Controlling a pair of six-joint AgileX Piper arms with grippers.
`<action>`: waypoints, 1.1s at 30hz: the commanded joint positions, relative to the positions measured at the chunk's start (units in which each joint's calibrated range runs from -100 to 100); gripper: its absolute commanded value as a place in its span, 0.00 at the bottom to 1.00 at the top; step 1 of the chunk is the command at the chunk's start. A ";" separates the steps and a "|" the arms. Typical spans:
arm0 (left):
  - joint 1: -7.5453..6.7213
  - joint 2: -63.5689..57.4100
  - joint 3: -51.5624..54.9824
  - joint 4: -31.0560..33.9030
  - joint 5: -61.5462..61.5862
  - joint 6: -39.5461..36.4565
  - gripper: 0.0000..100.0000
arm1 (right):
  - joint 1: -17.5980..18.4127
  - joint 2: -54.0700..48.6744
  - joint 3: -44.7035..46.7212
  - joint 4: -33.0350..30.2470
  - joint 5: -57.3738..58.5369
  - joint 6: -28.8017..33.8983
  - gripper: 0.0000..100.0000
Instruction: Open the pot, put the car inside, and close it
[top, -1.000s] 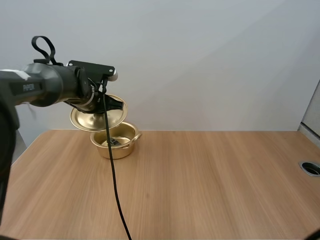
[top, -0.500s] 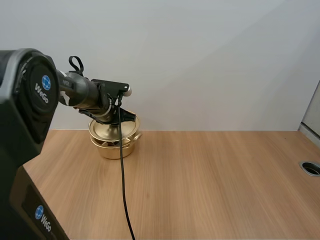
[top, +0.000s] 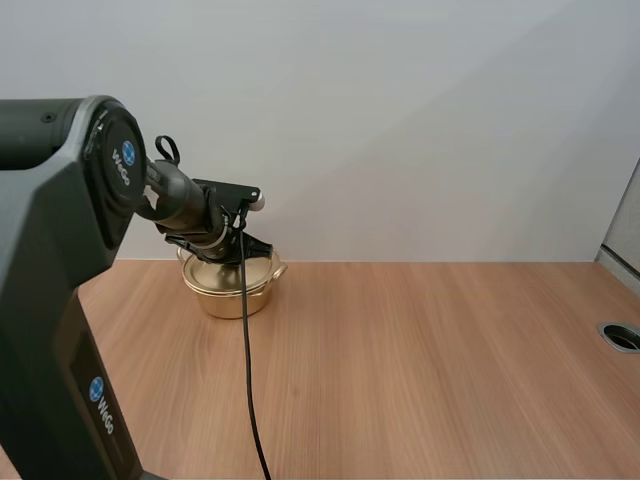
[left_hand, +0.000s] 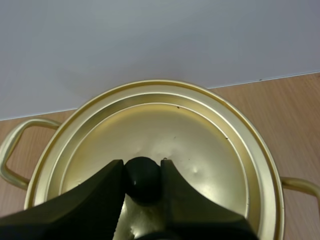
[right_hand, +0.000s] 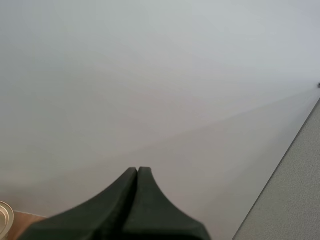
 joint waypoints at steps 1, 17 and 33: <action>-0.01 0.57 0.10 0.00 0.27 0.05 0.01 | -0.03 0.00 -0.03 0.02 0.00 0.00 0.00; -0.01 -5.26 -0.41 1.11 -4.74 6.52 1.00 | -0.03 0.00 -0.03 0.49 0.00 0.00 0.00; 2.10 -28.80 -3.36 0.70 8.17 -3.50 0.00 | -0.58 -2.83 9.52 -0.97 0.00 6.39 0.00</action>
